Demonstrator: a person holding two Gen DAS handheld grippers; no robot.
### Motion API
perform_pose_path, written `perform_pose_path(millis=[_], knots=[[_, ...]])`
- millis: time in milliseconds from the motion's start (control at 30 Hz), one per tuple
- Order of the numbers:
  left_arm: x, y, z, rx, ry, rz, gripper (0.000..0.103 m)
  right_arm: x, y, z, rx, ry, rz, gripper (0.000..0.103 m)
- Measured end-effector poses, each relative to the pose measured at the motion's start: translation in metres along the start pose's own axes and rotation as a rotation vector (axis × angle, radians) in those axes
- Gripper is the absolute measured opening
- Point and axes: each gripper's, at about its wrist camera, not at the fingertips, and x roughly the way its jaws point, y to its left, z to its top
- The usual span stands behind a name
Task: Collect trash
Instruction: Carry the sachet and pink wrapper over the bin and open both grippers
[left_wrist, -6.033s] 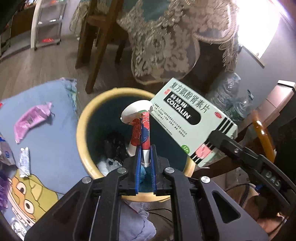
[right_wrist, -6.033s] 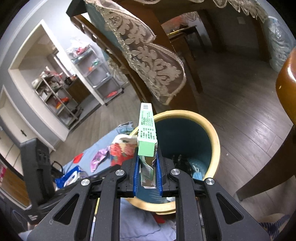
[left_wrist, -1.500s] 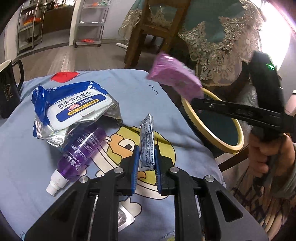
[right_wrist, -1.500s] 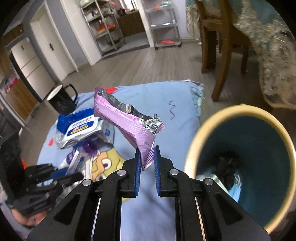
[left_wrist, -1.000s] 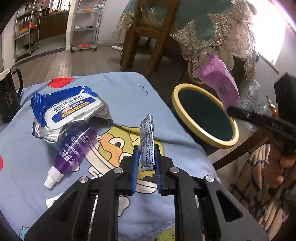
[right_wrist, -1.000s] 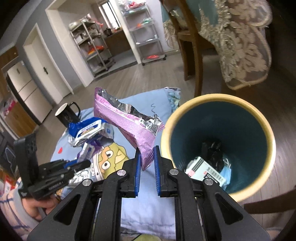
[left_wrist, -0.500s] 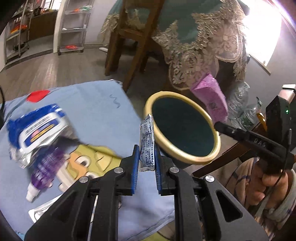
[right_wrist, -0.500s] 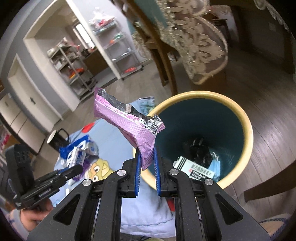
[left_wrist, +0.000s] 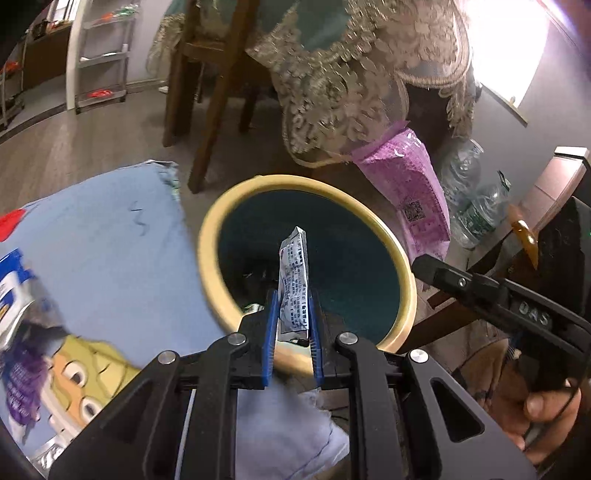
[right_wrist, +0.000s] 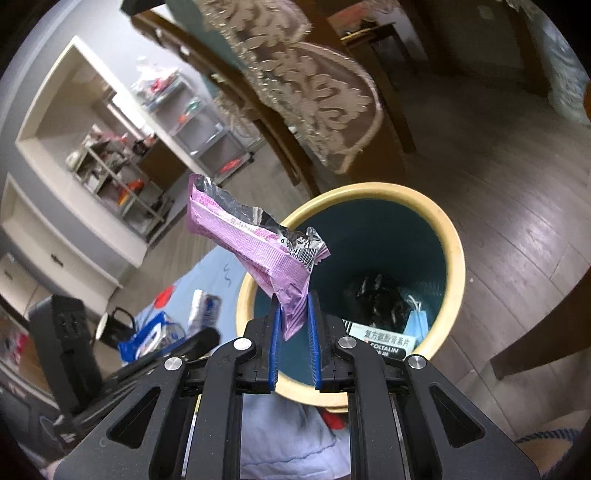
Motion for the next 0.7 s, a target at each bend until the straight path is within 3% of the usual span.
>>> perform_pose_path(millis=[267, 300, 367, 467, 700], knots=[[0.033, -0.002, 0.005, -0.016, 0.06, 0.017, 0.018, 0.003, -0.006, -0.001, 0.021, 0.003, -0.017, 0.015], [0.032, 0.0, 0.004, -0.02, 0.061, 0.015, 0.022, 0.004, -0.007, -0.001, 0.023, 0.006, -0.02, 0.015], [0.027, 0.004, 0.002, -0.025, 0.051, 0.021, 0.04, 0.006, -0.007, -0.001, 0.026, 0.013, -0.022, 0.015], [0.016, 0.01, 0.001, -0.039, 0.026, 0.027, 0.056, 0.011, -0.006, -0.001, 0.018, 0.022, -0.028, 0.015], [-0.013, 0.024, -0.006, -0.053, -0.011, 0.033, 0.066, 0.023, -0.005, -0.004, 0.003, 0.058, -0.056, 0.017]])
